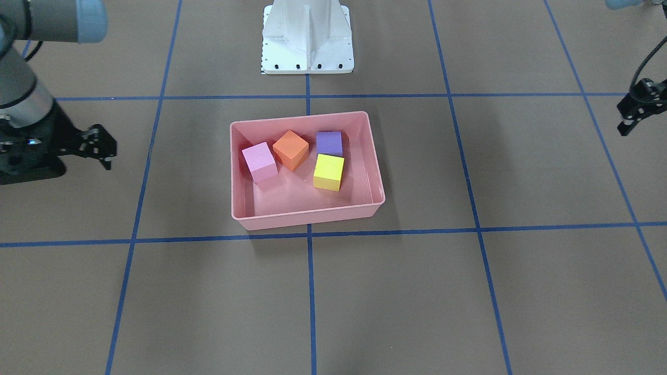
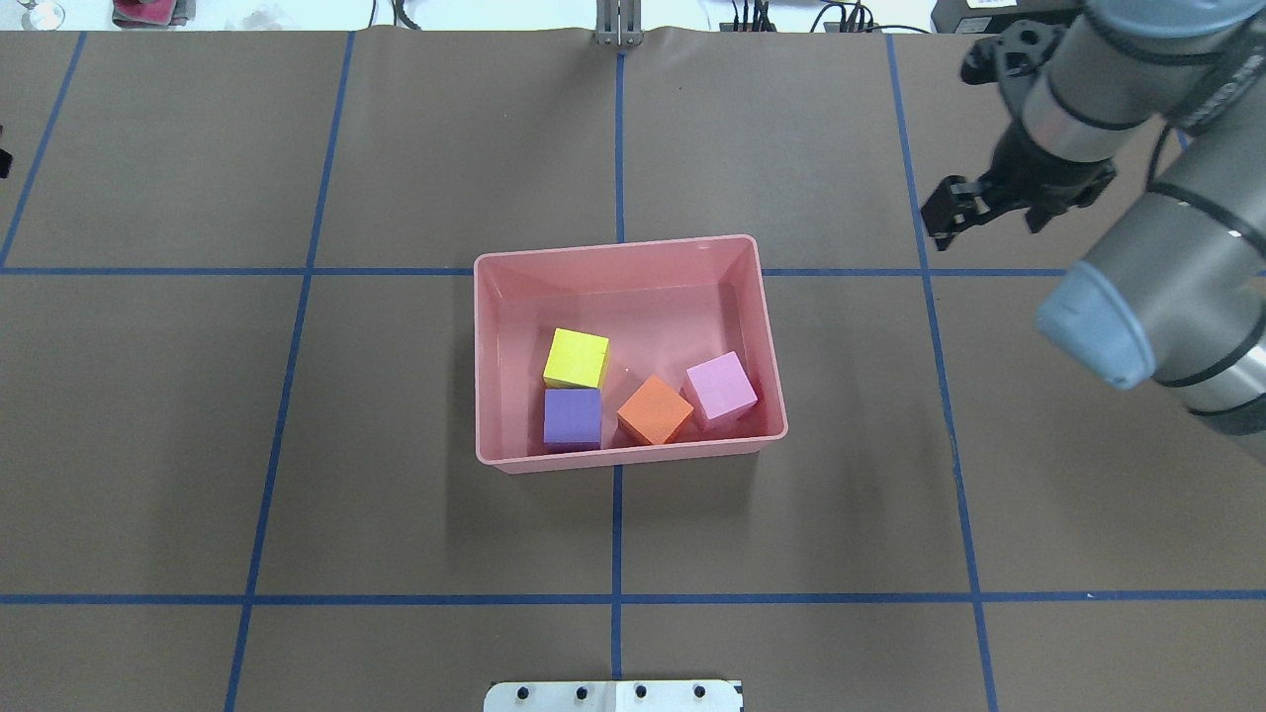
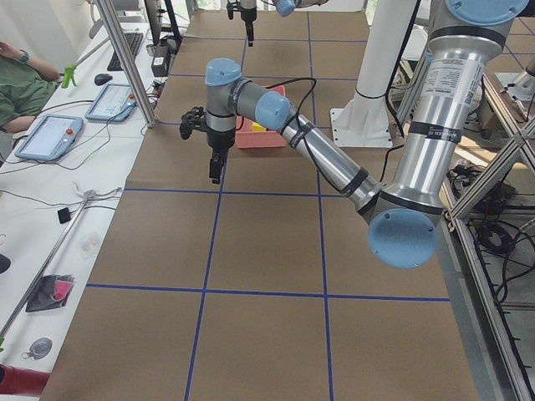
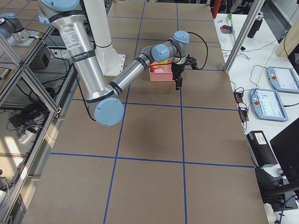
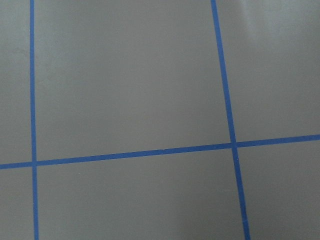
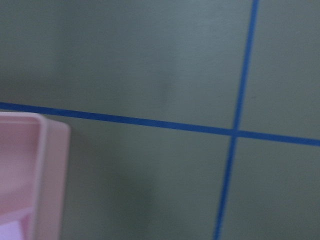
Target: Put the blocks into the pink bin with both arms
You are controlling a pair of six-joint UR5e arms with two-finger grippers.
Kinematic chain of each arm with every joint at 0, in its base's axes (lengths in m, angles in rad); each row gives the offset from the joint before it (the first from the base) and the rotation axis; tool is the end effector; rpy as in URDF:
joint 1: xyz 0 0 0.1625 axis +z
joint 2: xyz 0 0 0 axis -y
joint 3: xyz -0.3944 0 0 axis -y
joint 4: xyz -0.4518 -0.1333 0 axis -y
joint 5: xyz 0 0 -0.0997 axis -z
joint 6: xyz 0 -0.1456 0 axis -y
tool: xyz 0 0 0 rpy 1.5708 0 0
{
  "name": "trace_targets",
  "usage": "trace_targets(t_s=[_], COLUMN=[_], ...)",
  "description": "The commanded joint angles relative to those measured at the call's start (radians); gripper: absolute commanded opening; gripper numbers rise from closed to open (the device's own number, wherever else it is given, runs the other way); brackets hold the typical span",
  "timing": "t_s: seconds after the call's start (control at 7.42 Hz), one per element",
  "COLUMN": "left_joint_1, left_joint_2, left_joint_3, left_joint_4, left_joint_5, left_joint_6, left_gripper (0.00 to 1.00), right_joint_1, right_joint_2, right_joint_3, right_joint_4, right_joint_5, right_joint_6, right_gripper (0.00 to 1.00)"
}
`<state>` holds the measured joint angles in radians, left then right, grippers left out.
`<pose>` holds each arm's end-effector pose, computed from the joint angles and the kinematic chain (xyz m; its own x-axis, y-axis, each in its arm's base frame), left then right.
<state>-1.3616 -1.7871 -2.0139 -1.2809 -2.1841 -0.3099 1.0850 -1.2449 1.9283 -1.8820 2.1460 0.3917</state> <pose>0.0716 -0.5754 0.3459 0.7798 0.0772 -0.6213 0.0464 0.9825 0.1803 -0.2388 -0.5681 0.3284 0.7665 -0.2093 0.6072 0.1540 0.9777 0.1427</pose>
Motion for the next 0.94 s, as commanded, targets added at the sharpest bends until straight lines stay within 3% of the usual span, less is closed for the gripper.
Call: trace_targets(t_s=[0.0,0.27,0.67,0.81], left_joint_1=[-0.126,-0.221,-0.222,-0.222], left_joint_2=[0.012,0.070,0.223,0.228], left_joint_3=[0.119,0.210,0.320,0.367], left_joint_4=[0.003,-0.052,-0.345,-0.392], left_joint_5=[-0.002,-0.006,-0.005,-0.006], left_joint_6=[0.426,0.517,0.519,0.508], left_gripper=[1.00,1.00,1.00,1.00], right_joint_1=[0.264,0.402,0.417,0.417], right_joint_2=[-0.164,-0.246,-0.275,-0.315], right_joint_3=[-0.041,-0.165,-0.406,-0.410], right_joint_4=[0.000,0.055,0.339,0.477], right_joint_5=[0.153,0.199,0.129,0.129], right_joint_6=[-0.323,-0.425,-0.424,-0.416], right_gripper=[1.00,1.00,1.00,1.00])
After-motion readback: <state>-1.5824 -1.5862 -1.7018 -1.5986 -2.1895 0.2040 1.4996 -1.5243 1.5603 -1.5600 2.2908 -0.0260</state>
